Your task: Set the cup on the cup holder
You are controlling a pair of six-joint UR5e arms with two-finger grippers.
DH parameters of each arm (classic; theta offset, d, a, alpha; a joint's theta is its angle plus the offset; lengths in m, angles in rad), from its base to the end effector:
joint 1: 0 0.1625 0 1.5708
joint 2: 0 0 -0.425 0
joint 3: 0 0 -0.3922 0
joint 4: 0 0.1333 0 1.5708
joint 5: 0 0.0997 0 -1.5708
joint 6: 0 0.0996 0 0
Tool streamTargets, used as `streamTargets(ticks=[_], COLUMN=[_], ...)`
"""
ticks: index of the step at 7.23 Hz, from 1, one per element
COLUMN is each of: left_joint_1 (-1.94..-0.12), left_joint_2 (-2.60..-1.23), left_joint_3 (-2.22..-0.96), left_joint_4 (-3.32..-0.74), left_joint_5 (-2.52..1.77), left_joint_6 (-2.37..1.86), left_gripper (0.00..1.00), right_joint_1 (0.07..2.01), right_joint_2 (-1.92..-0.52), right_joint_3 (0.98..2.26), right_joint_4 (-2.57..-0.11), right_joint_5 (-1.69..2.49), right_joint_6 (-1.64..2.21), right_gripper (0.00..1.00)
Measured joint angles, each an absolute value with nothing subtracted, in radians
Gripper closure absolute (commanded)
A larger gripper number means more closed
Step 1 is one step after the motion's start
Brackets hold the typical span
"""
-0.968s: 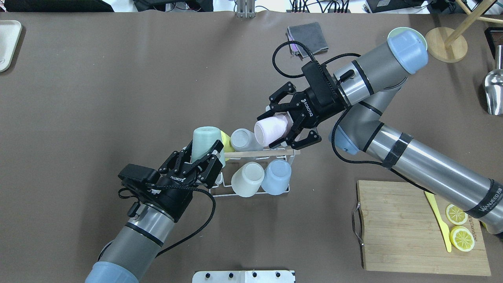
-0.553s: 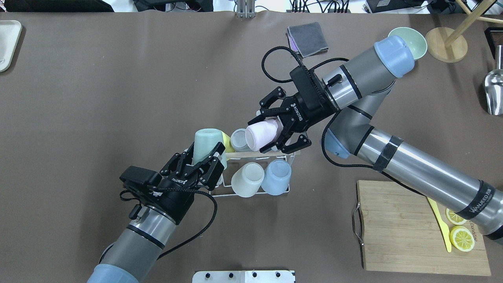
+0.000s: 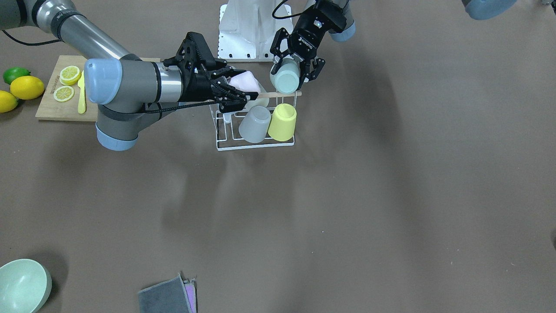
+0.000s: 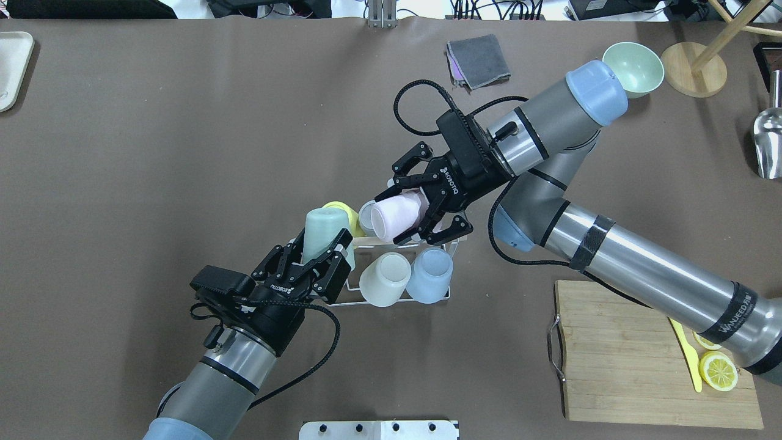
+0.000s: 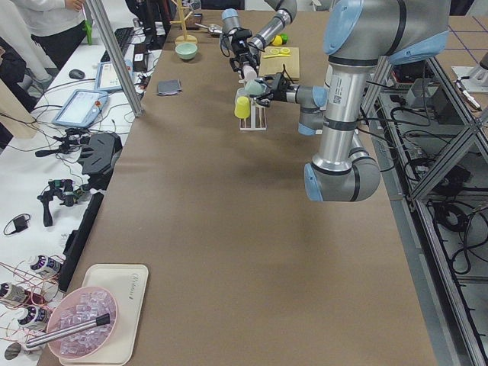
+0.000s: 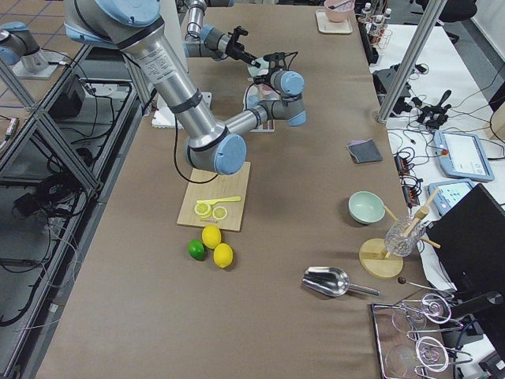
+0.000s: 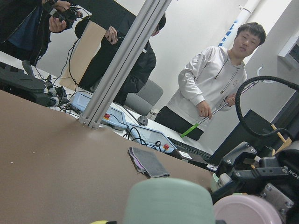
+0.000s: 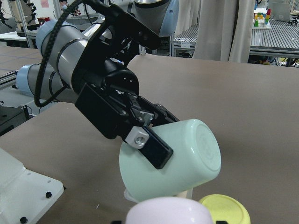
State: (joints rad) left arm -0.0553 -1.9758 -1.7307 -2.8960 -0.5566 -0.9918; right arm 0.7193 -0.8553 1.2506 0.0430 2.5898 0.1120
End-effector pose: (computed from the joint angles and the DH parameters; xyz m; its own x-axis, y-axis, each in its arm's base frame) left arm 0.5046 -0.2461 0.2320 0.1941 0.2788 -0.9405 0.8697 0.3947 0.2964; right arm -0.4538 -0.4619 0.2198 -0.2689 -0.9280 -0.2580 -0.2910 -0.1770 0.9402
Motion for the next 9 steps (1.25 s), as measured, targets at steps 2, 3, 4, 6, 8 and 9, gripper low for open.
streamTargets(ticks=[2,3,4,6,8,9], left_joint_1=[-0.046,-0.037,-0.026,-0.015,-0.015,-0.016], left_joint_2=[-1.975,-1.975,-1.975,-1.976,-1.980,-1.982], left_joint_3=[-1.724,-1.719,-1.714,-1.711,-1.710,-1.710], left_joint_4=[-2.895,-2.895,-2.894,-2.891,-2.890,-2.890], left_joint_5=[-0.546,-0.538,-0.524,-0.500,-0.491,-0.490], left_joint_6=[-0.993,-0.994,-0.994,-0.994,-0.994,-0.994], left_gripper=[0.58,0.57,0.46,0.09,0.02,0.02], right_joint_1=[0.708,0.701,0.695,0.688,0.687,0.690], right_joint_2=[-0.855,-0.855,-0.854,-0.853,-0.851,-0.851], right_joint_3=[1.244,1.234,1.227,1.223,1.223,1.223], right_joint_4=[0.043,0.043,0.043,0.044,0.044,0.044], right_joint_5=[2.585,2.584,2.584,2.589,2.594,2.595], right_joint_6=[0.112,0.112,0.112,0.112,0.113,0.113], right_gripper=[0.78,0.78,0.78,0.78,0.78,0.78])
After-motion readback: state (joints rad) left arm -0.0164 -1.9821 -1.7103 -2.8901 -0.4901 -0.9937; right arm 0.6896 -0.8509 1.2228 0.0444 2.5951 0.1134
